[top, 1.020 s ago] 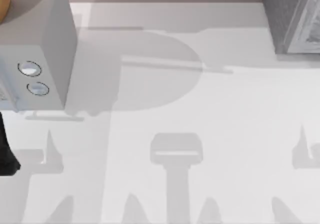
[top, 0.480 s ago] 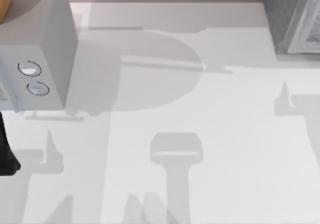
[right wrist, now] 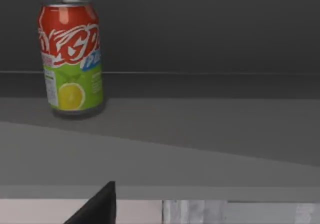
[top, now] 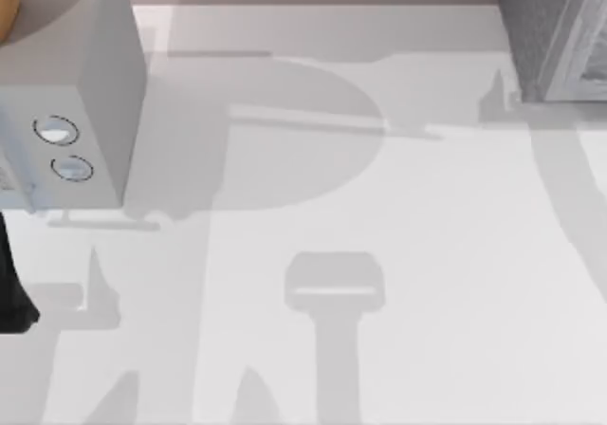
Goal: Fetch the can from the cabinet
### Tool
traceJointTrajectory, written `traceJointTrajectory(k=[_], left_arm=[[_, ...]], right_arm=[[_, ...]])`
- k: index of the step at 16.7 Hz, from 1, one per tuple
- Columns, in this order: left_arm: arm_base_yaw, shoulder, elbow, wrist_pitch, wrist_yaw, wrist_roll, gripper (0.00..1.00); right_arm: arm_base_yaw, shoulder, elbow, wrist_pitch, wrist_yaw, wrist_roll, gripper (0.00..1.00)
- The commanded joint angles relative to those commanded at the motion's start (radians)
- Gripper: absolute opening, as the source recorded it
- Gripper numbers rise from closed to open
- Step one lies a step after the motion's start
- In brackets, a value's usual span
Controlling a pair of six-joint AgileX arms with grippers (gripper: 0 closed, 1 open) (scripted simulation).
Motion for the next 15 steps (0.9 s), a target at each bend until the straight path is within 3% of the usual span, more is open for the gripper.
traceJointTrajectory(k=[5, 12, 15], left_arm=[[0.000, 0.000, 0.000, 0.000, 0.000, 0.000, 1.00], [0.000, 0.000, 0.000, 0.000, 0.000, 0.000, 1.00], [0.000, 0.000, 0.000, 0.000, 0.000, 0.000, 1.00]], right_arm=[[0.024, 0.163, 0.223, -0.050, 0.023, 0.004, 1.00], [0.025, 0.175, 0.238, -0.049, 0.027, 0.004, 1.00], [0.078, 0.239, 0.257, -0.002, 0.083, -0.001, 1.00]])
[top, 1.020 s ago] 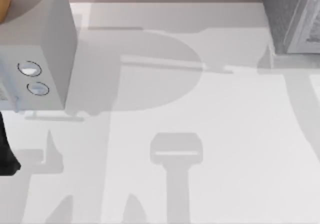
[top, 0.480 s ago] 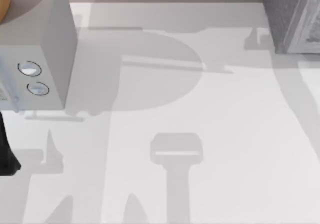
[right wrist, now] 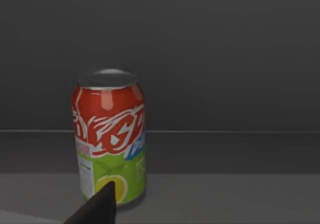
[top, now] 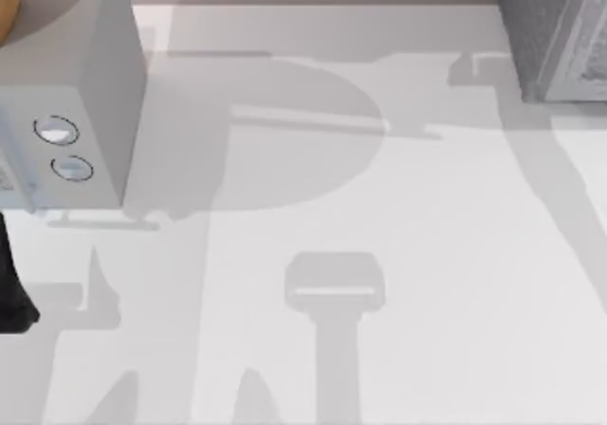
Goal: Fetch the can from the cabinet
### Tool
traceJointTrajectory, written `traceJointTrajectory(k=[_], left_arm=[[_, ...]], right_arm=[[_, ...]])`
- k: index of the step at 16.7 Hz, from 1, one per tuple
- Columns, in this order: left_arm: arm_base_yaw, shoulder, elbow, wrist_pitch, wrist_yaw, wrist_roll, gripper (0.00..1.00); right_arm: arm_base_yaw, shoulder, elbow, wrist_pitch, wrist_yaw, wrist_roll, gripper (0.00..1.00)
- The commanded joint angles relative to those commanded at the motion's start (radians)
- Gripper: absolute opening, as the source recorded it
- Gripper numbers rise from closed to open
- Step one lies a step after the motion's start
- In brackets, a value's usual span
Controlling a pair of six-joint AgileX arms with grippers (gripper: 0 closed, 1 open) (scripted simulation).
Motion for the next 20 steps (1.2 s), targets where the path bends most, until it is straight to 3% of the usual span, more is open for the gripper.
traceJointTrajectory(k=[6, 12, 20], left_arm=[[0.000, 0.000, 0.000, 0.000, 0.000, 0.000, 1.00], [0.000, 0.000, 0.000, 0.000, 0.000, 0.000, 1.00], [0.000, 0.000, 0.000, 0.000, 0.000, 0.000, 1.00]], right_arm=[[0.138, 0.156, 0.035, 0.122, 0.142, 0.001, 1.00], [0.133, 0.167, 0.045, 0.121, 0.137, 0.002, 1.00], [0.082, 0.362, 0.263, 0.100, 0.088, 0.001, 1.00]])
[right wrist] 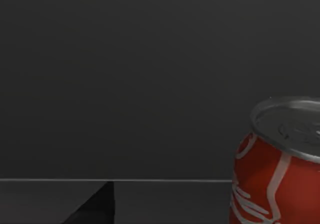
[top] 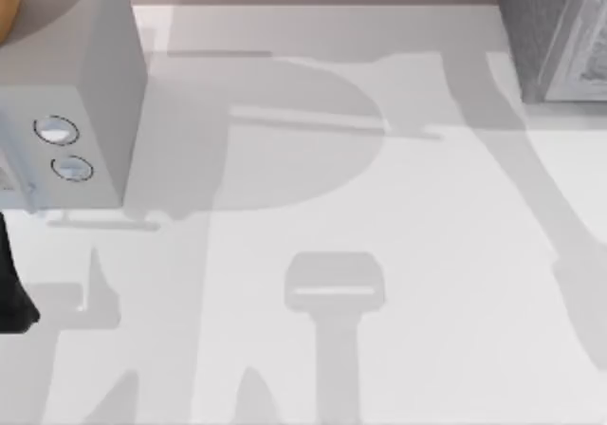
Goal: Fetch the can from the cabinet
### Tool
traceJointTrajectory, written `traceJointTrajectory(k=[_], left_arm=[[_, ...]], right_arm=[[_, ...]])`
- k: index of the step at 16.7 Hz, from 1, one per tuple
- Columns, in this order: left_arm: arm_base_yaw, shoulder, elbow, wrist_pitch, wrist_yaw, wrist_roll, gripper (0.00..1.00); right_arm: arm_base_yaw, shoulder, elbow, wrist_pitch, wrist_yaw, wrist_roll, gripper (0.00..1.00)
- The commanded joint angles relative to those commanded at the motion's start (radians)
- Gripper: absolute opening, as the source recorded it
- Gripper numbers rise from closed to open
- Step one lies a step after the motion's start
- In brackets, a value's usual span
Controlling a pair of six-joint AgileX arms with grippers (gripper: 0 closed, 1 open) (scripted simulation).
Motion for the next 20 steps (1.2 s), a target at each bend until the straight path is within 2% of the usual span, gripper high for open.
traceJointTrajectory(k=[5, 18, 20], left_arm=[[0.000, 0.000, 0.000, 0.000, 0.000, 0.000, 1.00], [0.000, 0.000, 0.000, 0.000, 0.000, 0.000, 1.00], [0.000, 0.000, 0.000, 0.000, 0.000, 0.000, 1.00]], right_arm=[[-0.006, 0.021, 0.024, -0.002, -0.005, 0.000, 1.00], [-0.006, 0.021, 0.024, -0.002, -0.005, 0.000, 0.02], [-0.006, 0.021, 0.024, -0.002, -0.005, 0.000, 0.00]])
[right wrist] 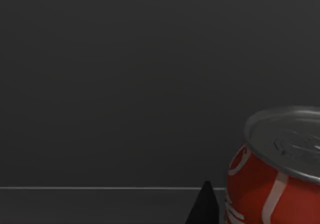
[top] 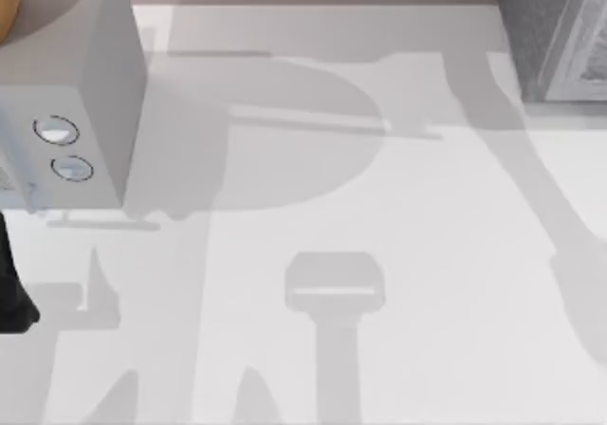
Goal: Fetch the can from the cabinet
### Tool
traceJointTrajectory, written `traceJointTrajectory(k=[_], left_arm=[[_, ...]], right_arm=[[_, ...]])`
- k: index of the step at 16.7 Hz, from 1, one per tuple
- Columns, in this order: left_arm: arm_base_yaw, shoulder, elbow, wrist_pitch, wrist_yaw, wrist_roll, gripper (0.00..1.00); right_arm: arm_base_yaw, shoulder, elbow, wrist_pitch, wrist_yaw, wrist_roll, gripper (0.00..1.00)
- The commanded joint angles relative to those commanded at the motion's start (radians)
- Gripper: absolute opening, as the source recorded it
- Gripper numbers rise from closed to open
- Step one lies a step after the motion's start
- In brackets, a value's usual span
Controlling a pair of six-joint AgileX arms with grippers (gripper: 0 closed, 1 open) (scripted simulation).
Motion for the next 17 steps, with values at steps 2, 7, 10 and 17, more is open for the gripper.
traceJointTrajectory(k=[2, 7, 10, 17], left_arm=[[0.000, 0.000, 0.000, 0.000, 0.000, 0.000, 1.00], [0.000, 0.000, 0.000, 0.000, 0.000, 0.000, 1.00], [0.000, 0.000, 0.000, 0.000, 0.000, 0.000, 1.00], [0.000, 0.000, 0.000, 0.000, 0.000, 0.000, 1.00]], right_arm=[[0.000, 0.000, 0.000, 0.000, 0.000, 0.000, 0.00], [0.002, -0.001, 0.000, 0.000, 0.000, 0.001, 0.00], [0.027, -0.039, -0.011, -0.028, 0.027, -0.002, 0.00], [0.221, -0.334, -0.092, -0.243, 0.217, -0.002, 0.00]])
